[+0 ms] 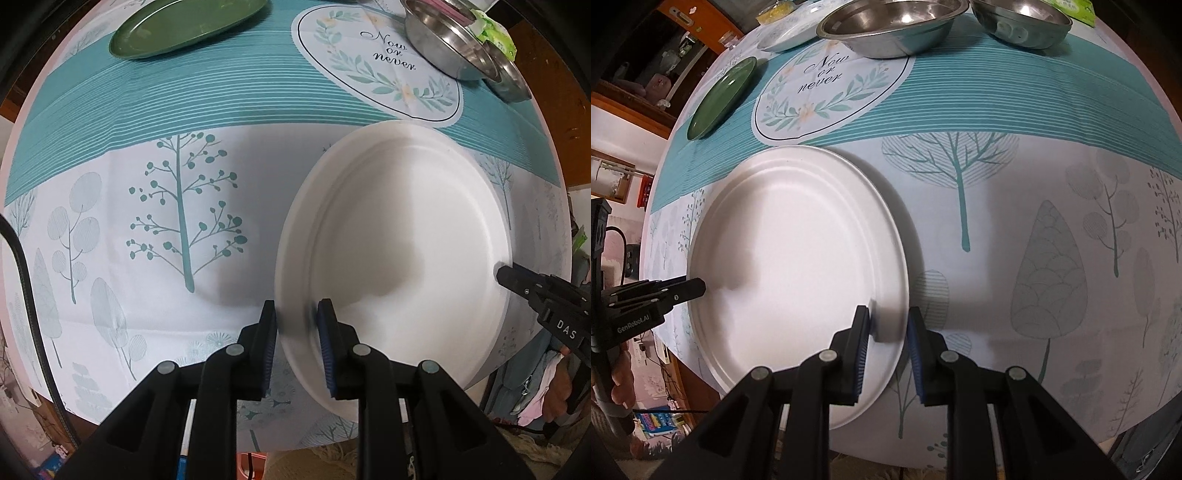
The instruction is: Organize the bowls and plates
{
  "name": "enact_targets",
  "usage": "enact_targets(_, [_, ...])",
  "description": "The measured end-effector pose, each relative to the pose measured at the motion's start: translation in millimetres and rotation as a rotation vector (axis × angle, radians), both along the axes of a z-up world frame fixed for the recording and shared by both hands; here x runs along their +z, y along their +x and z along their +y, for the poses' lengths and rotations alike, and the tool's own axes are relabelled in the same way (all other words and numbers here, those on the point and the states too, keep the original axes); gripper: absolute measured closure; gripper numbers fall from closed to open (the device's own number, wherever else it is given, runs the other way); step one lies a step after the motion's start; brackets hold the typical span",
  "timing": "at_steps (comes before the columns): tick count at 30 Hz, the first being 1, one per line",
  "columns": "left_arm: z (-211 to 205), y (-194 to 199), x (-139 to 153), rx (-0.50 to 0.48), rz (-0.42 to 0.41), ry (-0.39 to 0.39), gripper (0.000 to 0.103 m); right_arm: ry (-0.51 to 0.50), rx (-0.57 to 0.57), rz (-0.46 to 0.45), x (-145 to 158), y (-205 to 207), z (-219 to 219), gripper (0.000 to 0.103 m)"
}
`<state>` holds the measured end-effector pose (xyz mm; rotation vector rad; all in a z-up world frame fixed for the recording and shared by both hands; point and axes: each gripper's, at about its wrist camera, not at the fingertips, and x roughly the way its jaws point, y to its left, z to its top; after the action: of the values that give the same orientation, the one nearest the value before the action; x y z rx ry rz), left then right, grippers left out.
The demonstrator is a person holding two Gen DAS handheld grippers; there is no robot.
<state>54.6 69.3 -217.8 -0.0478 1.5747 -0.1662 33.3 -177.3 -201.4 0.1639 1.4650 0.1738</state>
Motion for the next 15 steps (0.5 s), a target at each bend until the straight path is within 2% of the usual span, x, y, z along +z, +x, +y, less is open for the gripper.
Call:
enact_targets(9, [-12.6,1.2,-4.6,-0.017,-0.022,0.049,0.081,0.020,0.002,-0.004,-1.2,0.2,1.4,0.082])
enact_targets(15, [-9.8,0.3,-3.3,0.000,-0.022,0.054,0.081,0.022,0.016,-0.012,-0.7,0.1,5.4,0.081])
